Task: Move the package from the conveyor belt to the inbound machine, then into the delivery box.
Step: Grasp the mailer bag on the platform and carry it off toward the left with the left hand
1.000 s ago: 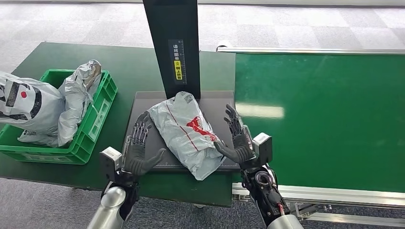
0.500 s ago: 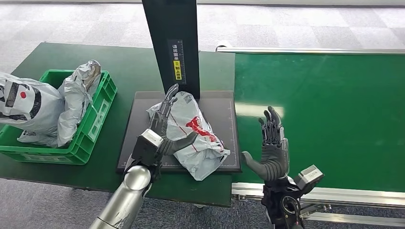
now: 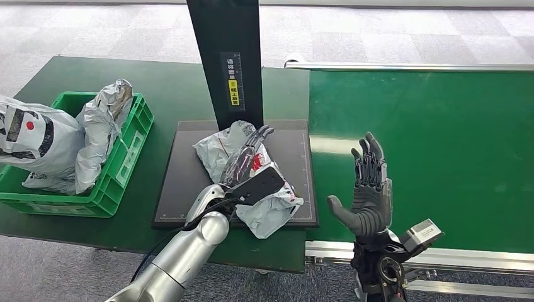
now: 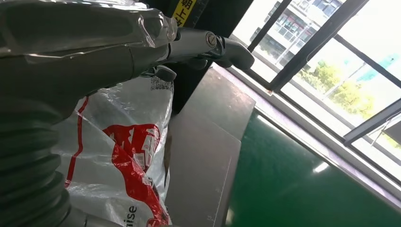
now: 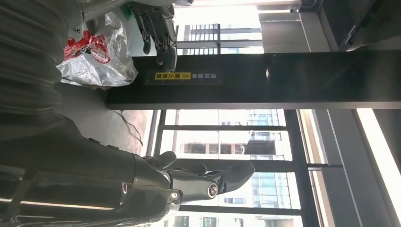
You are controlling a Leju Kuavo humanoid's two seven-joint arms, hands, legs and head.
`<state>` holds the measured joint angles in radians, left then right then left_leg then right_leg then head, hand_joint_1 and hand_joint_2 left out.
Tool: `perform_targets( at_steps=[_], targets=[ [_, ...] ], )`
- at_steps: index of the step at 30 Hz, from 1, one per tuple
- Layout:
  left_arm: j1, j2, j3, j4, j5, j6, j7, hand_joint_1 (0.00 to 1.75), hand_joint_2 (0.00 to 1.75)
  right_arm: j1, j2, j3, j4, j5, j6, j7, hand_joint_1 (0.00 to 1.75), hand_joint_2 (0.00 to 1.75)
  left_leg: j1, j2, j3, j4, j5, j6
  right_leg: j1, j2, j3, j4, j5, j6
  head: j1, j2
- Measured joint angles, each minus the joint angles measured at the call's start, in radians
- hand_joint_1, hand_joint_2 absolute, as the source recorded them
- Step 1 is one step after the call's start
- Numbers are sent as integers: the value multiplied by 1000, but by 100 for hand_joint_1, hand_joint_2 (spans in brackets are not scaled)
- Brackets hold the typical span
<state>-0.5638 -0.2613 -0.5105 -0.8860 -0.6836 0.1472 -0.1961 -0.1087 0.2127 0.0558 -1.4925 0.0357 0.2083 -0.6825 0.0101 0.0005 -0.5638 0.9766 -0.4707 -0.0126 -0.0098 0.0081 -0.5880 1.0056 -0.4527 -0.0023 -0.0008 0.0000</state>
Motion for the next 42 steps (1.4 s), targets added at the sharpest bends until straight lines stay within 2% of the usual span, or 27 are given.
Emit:
perform_targets(
  at_steps=[2, 6, 11, 16, 23, 27, 36, 42],
  targets=[
    [-6, -3, -1, 18, -14, -7, 15, 0, 175, 0, 2, -3, -2, 1, 2, 0, 0, 175, 0, 0, 0, 0, 0, 0, 0, 0, 0, 0, 0, 0, 0, 0],
    [-18, -5, -15, 70, -127, -54, 121, 0, 175, 0, 4, -9, -2, 12, 7, 2, 0, 175, 0, 0, 0, 0, 0, 0, 0, 0, 0, 0, 0, 0, 0, 0],
    [-20, -8, -16, 118, -160, -59, 134, 0, 175, 0, 4, -12, -2, 15, 12, 2, 0, 175, 0, 0, 0, 0, 0, 0, 0, 0, 0, 0, 0, 0, 0, 0],
    [-36, -7, -31, 216, -300, -168, 266, 0, 175, -6, 17, -17, 5, 35, 24, 12, 0, 175, 0, 0, 0, 0, 0, 0, 0, 0, 1, 0, 0, 0, 0, 0],
    [-59, -14, -30, 304, -378, -164, 248, 3, 175, -15, 29, -24, 24, 42, 25, 16, 0, 175, 0, -1, 6, -1, -1, 0, 0, -1, 9, 0, -1, 0, 0, 0],
    [-62, -18, -25, 316, -388, -173, 239, 174, 175, -16, 30, -27, 31, 42, 25, 17, 0, 175, 0, -1, 9, -1, -1, 0, 0, -1, 13, 0, -1, 0, 0, 0],
    [-50, -20, 24, 315, -420, -130, 219, 175, 175, -16, 30, -33, 34, 40, 25, 20, 0, 175, 0, -1, 12, -1, -1, 0, 0, -1, 14, 0, -1, 0, 0, 0],
    [-12, -18, 88, 269, -373, -50, 150, 175, 175, -16, 29, -39, 33, 29, 24, 26, 0, 175, 0, 0, 11, -1, 0, 0, 0, 0, 12, 0, -1, 0, 0, 0]
  ],
)
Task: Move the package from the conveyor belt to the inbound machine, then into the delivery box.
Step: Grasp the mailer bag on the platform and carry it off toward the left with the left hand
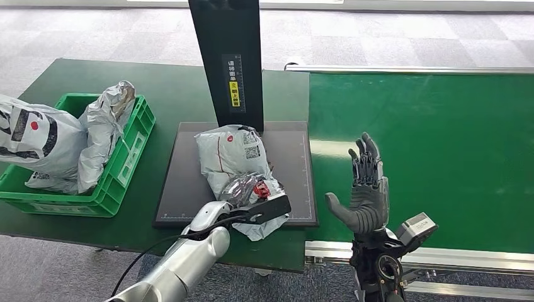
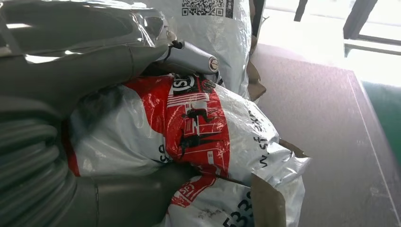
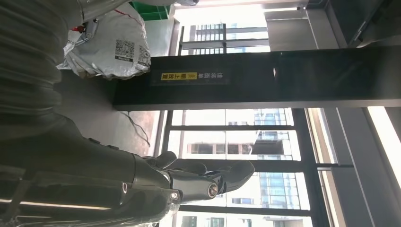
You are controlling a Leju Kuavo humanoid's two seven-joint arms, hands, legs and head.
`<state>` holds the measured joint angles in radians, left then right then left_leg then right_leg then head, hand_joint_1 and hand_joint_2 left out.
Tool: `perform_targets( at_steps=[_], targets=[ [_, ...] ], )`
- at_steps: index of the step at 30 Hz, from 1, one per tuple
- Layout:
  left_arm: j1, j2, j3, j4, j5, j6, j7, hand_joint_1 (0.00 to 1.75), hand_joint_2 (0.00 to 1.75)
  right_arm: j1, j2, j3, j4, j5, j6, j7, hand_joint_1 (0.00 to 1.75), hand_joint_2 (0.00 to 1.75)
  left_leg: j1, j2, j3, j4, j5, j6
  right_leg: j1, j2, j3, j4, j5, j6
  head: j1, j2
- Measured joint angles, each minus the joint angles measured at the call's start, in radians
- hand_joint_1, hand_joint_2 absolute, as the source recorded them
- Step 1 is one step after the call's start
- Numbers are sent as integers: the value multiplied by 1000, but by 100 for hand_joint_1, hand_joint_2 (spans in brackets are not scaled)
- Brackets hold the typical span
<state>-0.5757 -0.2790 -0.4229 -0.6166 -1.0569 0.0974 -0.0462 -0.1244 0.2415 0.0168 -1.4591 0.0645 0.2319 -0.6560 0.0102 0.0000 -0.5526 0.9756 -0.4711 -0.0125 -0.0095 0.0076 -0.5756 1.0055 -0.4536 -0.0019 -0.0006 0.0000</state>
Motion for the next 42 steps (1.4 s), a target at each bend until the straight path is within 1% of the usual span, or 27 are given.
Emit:
perform_targets(
  at_steps=[3, 7, 9, 12, 14, 18, 24, 25, 26, 29, 30, 31, 33, 36, 37, 39, 41, 42],
  targets=[
    [24, 2, 27, -33, 26, 32, -31, 175, 175, 0, -1, 0, 0, -4, 0, 2, 0, 175, 0, 0, -1, 0, 0, 0, 0, 0, -1, 0, 0, 0, 0, 0],
    [47, 5, 51, -67, 46, 59, -52, 175, 175, 0, -1, -1, 0, -6, -1, 3, 0, 175, 0, 0, -3, 0, 0, 0, 0, 0, -3, 0, 0, 0, 0, 0],
    [62, 7, 60, -93, 73, 96, -85, 175, 175, 1, -1, -1, 0, -10, -4, 3, 0, 175, 0, 0, -4, 0, 0, 0, 0, 0, -3, 0, 0, 0, 0, 0],
    [87, 13, 70, -160, 127, 167, -157, 175, 175, 2, -1, -1, 0, -17, -10, 3, 0, 175, 0, 0, -5, 0, 0, 0, 0, 0, -5, 0, 0, 0, 0, 0],
    [98, 19, 73, -203, 145, 189, -183, 175, 175, 2, -2, -1, 0, -20, -11, 4, 0, 175, 0, 0, -5, 0, 0, 0, 0, 0, -5, 0, 0, 0, 0, 0],
    [116, 29, 74, -261, 154, 193, -191, 175, 175, 2, -2, -1, 0, -22, -12, 3, 0, 175, 0, 0, -6, 0, 0, 0, 0, 0, -6, 0, 0, 0, 0, 0],
    [131, 35, 75, -303, 154, 206, -203, 175, 175, 1, -3, -1, 0, -22, -13, 4, 0, 175, 0, 0, -6, 0, 0, 0, 0, 0, -6, 0, 0, 0, 0, 0],
    [134, 36, 75, -310, 150, 232, -219, 175, 175, 1, -3, -1, 0, -24, -13, 4, 0, 175, 0, 0, -7, 0, 0, 0, 0, 0, -6, 0, 0, 0, 0, 0],
    [139, 37, 75, -321, 144, 281, -246, 175, 175, 1, -3, -1, 0, -26, -14, 4, 0, 175, 0, 0, -7, 0, 0, 0, 0, 0, -7, 0, 0, 0, 0, 0],
    [161, 45, 75, -388, 125, 494, -353, 175, 175, 1, -3, 1, 0, -41, -22, 6, 0, 175, 0, 0, -8, 0, 0, 0, 0, 0, -7, 0, 0, 0, 0, 0],
    [170, 49, 75, -422, 119, 538, -384, 175, 175, 1, -3, 3, 1, -46, -26, 6, 0, 175, 0, 0, -8, 0, 0, 0, 0, 0, -7, 0, 0, 0, 0, 0],
    [181, 53, 78, -463, 113, 562, -416, 175, 175, 1, -4, 5, 1, -51, -29, 7, 0, 175, 0, 0, -8, 0, 0, 0, 0, 0, -8, 0, 0, 0, 0, 0],
    [207, 57, 94, -546, 104, 570, -495, 175, 175, 1, -6, 9, 3, -59, -35, 7, 0, 175, 0, 0, -9, 0, 0, 0, 0, 0, -8, 0, 0, 0, 0, 0],
    [241, 51, 148, -670, 73, 571, -609, 175, 175, 2, -10, 17, 5, -68, -41, 6, 0, 175, 0, 0, -9, 0, 0, 0, 0, 0, -9, 0, 0, 0, 0, 0],
    [247, 47, 170, -718, 57, 571, -630, 175, 175, 2, -11, 20, 6, -70, -41, 6, 0, 175, 0, 0, -9, 0, 0, 0, 0, 0, -9, 0, 0, 0, 0, 0],
    [250, 43, 211, -813, 28, 571, -645, 175, 175, 2, -14, 25, 8, -74, -44, 6, 0, 175, 0, 0, -9, 0, 0, 0, 0, 0, -9, 0, 0, 0, 0, 0],
    [230, 43, 260, -889, -13, 571, -649, 175, 175, 6, -17, 27, 10, -77, -49, 4, 0, 175, 0, 0, -9, 0, 1, 0, 0, -1, -9, 0, 0, 0, 0, 0],
    [207, 46, 294, -914, -34, 571, -650, 175, 175, 11, -18, 27, 10, -78, -51, 1, 0, 175, 0, -1, -9, 0, 1, 0, 0, -1, -9, 0, 0, 0, 0, 0]
  ],
)
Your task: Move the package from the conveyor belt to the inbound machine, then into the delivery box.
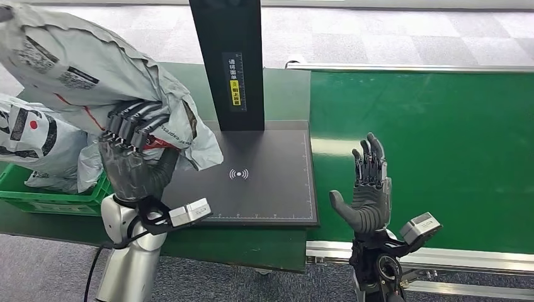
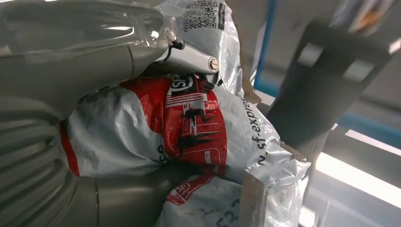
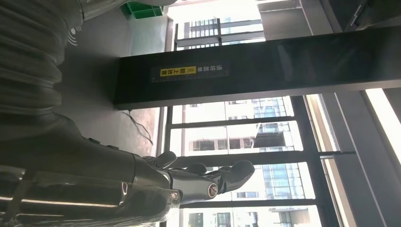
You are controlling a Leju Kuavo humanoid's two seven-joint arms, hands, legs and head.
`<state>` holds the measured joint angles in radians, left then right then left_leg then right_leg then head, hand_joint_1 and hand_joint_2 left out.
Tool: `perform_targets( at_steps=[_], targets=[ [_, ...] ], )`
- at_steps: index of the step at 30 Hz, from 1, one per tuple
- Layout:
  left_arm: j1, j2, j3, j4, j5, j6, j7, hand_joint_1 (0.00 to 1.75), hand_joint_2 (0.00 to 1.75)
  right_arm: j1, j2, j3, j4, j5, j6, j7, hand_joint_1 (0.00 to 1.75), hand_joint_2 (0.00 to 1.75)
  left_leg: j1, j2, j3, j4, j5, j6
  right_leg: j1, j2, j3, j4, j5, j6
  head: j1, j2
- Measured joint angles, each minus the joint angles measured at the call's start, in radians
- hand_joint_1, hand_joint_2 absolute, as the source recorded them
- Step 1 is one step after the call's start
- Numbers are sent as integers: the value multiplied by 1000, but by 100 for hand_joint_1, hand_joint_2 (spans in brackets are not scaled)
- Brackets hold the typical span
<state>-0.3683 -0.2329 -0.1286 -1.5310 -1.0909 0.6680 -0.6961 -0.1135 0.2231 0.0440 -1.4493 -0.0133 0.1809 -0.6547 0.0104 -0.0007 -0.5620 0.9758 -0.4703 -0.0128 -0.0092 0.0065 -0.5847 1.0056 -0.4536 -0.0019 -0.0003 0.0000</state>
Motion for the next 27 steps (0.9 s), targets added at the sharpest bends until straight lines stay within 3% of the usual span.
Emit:
perform_targets(
  at_steps=[4, 9, 11, 14, 17, 19, 23, 27],
  targets=[
    [-111, 31, 141, -30, -14, 0, 1, 175, 175, 32, -4, -1, -3, 0, -3, -12, 0, 175, 0, 1, 1, 0, 0, 0, 0, 0, 0, 0, 1, -1, 0, 0],
    [-195, 48, 234, 4, -93, -1, 36, 175, 175, 47, -7, -3, -12, 2, -3, -13, 0, 175, 0, 1, 1, 0, 1, -1, 0, 0, 0, 0, 1, -1, 0, 0],
    [-254, 69, 249, 70, -157, -2, 145, 175, 175, 54, -8, -6, -20, 5, -1, -12, 0, 175, 0, 1, 1, 0, 1, 0, 0, 0, 0, 0, 1, -1, 0, 0],
    [-373, 124, 229, 226, -264, -35, 430, 175, 175, 68, -9, -16, -40, 10, 14, -4, 0, 175, 0, 0, 1, 0, 1, -1, 0, 0, 0, 0, 1, -1, 0, 0],
    [-501, 175, 186, 396, -351, -152, 698, 175, 175, 93, -9, -33, -71, 22, 32, 3, 0, 175, 0, 0, 1, 0, 2, -1, 0, 0, 0, 0, 1, -1, 0, 0],
    [-580, 200, 167, 512, -393, -258, 829, 175, 175, 105, -9, -46, -88, 33, 45, 7, 0, 175, 0, 1, 1, 0, 2, -1, 0, 1, 0, 0, 1, -1, 0, 0],
    [-717, 242, 158, 743, -417, -446, 996, 175, 175, 114, -8, -67, -106, 53, 67, 14, 0, 175, 0, 4, 1, 0, 2, -1, 0, 4, -1, 1, 2, -1, 0, 0],
    [-802, 283, 158, 897, -428, -537, 1054, 175, 175, 112, -8, -80, -107, 59, 75, 17, 0, 175, 0, 4, -1, 0, 2, -1, 0, 5, -3, 1, 1, -1, 0, 0]
  ],
)
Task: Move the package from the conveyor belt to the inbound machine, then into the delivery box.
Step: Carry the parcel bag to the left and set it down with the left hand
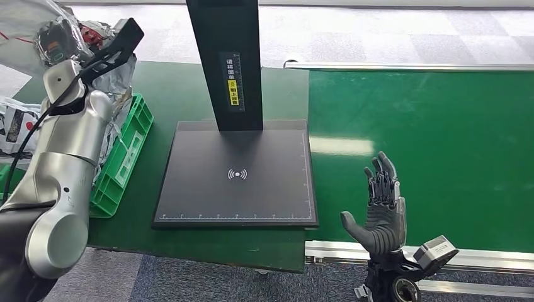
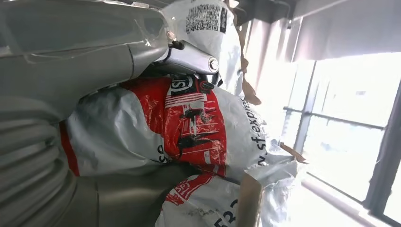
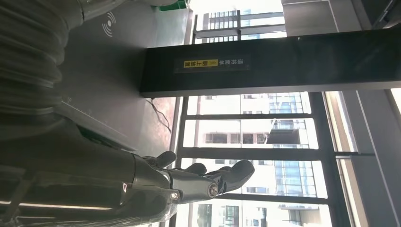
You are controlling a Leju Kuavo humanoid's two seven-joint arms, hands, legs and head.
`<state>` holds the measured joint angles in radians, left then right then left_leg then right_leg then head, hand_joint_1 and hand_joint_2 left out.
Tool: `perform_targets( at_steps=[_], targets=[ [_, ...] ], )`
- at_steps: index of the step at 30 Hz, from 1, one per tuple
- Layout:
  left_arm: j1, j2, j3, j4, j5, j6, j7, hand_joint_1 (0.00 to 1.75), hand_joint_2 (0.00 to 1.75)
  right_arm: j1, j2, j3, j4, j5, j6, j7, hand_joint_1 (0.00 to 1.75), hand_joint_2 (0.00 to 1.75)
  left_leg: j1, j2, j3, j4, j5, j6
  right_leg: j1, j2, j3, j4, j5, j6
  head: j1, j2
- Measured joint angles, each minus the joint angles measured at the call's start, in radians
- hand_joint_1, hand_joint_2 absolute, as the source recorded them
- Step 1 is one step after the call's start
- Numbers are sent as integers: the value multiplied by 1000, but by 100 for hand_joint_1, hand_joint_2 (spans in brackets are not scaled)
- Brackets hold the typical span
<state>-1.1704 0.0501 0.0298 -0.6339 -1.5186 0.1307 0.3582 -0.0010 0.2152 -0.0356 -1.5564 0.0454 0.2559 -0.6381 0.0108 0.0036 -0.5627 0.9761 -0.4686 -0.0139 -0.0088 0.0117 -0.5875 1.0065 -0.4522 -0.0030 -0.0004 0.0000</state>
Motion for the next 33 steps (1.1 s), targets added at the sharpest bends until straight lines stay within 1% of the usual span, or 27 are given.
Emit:
perform_targets(
  at_steps=[5, 9, 12, 14, 18, 21, 26, 28, 31, 33],
  targets=[
    [-55, 43, 2, 131, -1, -102, 89, 175, 175, -6, 0, -4, 0, 4, 5, 7, 0, 175, 0, 1, -1, 0, 0, 0, 0, 0, -1, 0, 0, 0, 0, 0],
    [-73, 73, 16, 205, -2, -215, 161, 175, 175, -16, 0, -5, 3, 5, 0, 10, 0, 175, 0, -1, -2, 0, 0, 0, 0, 0, -1, 0, 0, 0, 0, 0],
    [-69, 93, 33, 248, 1, -307, 205, 175, 175, -25, 0, -4, 12, 6, -15, 10, 0, 175, 0, -1, -2, 0, 0, 0, 0, -1, -1, 0, 0, 0, 0, 0],
    [-61, 100, 48, 268, 7, -347, 212, 175, 175, -27, 0, -1, 19, 7, -23, 8, 0, 175, 0, -2, -2, 0, 0, 0, 0, -1, -1, 0, 0, 0, 0, 0],
    [-49, 106, 71, 293, 17, -390, 216, 175, 175, -30, 0, 3, 31, 8, -29, 6, 0, 175, 0, -2, -2, 0, 0, 0, 0, -1, -1, 0, 0, 0, 0, 0],
    [-43, 108, 91, 307, 28, -450, 226, 175, 175, -34, 0, 7, 39, 8, -31, 6, 0, 175, 0, -2, -2, 0, 0, 0, 0, -1, -1, 0, 0, 0, 0, 0],
    [-25, 112, 113, 320, 32, -471, 233, 175, 175, -43, 0, 10, 51, 7, -34, 6, 0, 175, 0, -2, -2, 0, 0, 0, 0, -1, -1, 0, 0, 0, 0, 0],
    [-22, 116, 122, 325, 40, -502, 238, 175, 175, -46, 0, 12, 55, 7, -34, 6, 0, 175, 0, -2, -2, 0, 0, 0, 0, -1, -1, 0, 0, 0, 0, 0],
    [-6, 123, 150, 332, 62, -577, 223, 175, 175, -52, 0, 20, 62, 5, -43, 6, 0, 175, 0, -1, -2, 0, 0, 0, 0, -1, -1, 0, 0, 0, 0, 0],
    [10, 128, 170, 336, 69, -602, 198, 175, 175, -56, 0, 26, 66, 0, -52, 6, 0, 175, 0, -2, -2, 0, 0, 0, 0, -1, -1, 0, 0, 0, 0, 0]
  ],
)
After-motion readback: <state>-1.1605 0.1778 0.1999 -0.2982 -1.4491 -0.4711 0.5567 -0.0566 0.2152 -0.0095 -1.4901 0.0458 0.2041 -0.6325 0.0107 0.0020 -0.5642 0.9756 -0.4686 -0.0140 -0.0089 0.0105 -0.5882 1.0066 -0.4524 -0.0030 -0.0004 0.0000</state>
